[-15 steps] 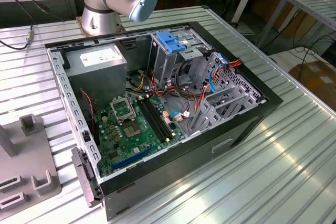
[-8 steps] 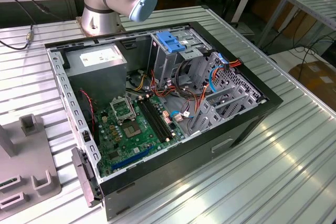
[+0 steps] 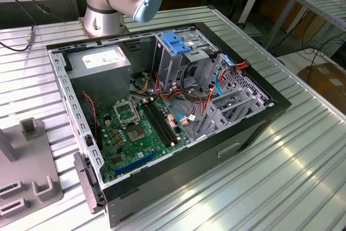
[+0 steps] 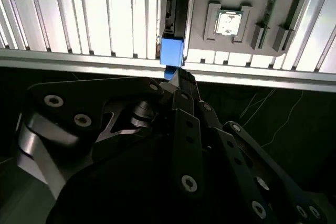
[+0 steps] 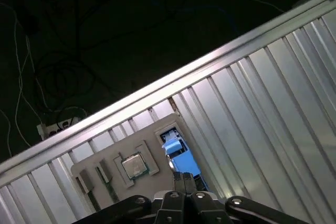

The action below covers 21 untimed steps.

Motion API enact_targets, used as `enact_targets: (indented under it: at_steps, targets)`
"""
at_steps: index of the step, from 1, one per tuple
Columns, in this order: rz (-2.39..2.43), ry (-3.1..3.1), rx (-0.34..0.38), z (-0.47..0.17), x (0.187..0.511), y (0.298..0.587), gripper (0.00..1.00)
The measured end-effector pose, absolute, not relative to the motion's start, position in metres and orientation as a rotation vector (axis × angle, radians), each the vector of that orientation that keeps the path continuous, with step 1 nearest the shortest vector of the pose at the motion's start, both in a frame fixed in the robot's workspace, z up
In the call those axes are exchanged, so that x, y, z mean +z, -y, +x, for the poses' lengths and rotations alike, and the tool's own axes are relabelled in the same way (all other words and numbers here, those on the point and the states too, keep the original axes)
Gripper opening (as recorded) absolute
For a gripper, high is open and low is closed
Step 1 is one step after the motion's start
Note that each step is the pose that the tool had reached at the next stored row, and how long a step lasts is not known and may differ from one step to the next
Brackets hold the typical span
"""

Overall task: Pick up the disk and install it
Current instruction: 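Pick up the disk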

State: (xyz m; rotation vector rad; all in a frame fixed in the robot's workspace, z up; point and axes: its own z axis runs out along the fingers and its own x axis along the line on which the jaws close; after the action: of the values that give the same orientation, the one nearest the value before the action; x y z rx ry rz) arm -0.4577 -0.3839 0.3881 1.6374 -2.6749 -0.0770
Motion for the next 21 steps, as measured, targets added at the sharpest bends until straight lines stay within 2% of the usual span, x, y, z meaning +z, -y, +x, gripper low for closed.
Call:
enact_targets:
  at_steps: [21]
  targets:
    - [2.171,2.251,-0.071,-0.4577,0.3873,0.3839,0.1]
